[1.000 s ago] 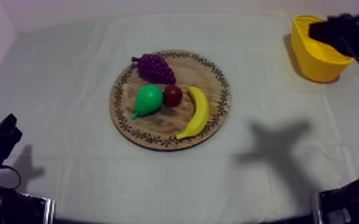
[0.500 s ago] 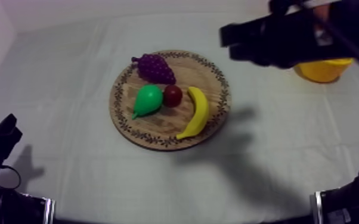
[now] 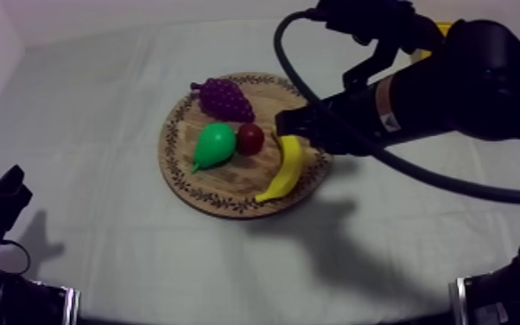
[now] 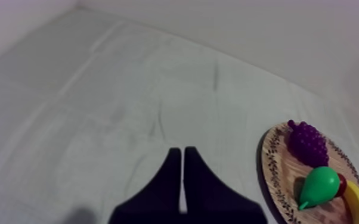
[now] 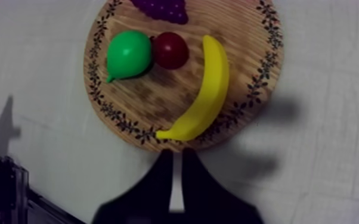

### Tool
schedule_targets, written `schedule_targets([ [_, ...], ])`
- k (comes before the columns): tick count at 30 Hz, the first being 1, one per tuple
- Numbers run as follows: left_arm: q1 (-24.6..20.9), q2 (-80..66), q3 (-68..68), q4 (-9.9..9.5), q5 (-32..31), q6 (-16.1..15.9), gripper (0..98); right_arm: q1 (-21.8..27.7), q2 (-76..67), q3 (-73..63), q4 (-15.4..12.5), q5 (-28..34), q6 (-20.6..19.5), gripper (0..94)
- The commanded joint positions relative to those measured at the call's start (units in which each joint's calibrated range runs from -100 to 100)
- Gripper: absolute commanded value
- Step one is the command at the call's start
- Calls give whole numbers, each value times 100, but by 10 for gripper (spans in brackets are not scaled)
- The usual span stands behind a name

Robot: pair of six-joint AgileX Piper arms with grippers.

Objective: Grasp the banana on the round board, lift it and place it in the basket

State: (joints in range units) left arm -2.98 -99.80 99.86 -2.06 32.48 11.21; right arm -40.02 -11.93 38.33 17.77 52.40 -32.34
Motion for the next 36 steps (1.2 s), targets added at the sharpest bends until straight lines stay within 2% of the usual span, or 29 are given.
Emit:
schedule_targets([
  [1,-3,-3,3,-1,2,0,1,41,9,-15,-176,-19,283,342],
  [3,-3,-3,3,-1,2,0,1,99,0,-58,-315,-26,465,539],
  [5,-3,-3,3,-1,2,0,1,137,-20,-81,-386,-45,557,608],
  [22,-3,-3,3,-1,2,0,1,297,187,237,-488,-498,746,514],
  [36,-3,-3,3,-1,2,0,1,554,1728,24,-136,-1091,411,494],
])
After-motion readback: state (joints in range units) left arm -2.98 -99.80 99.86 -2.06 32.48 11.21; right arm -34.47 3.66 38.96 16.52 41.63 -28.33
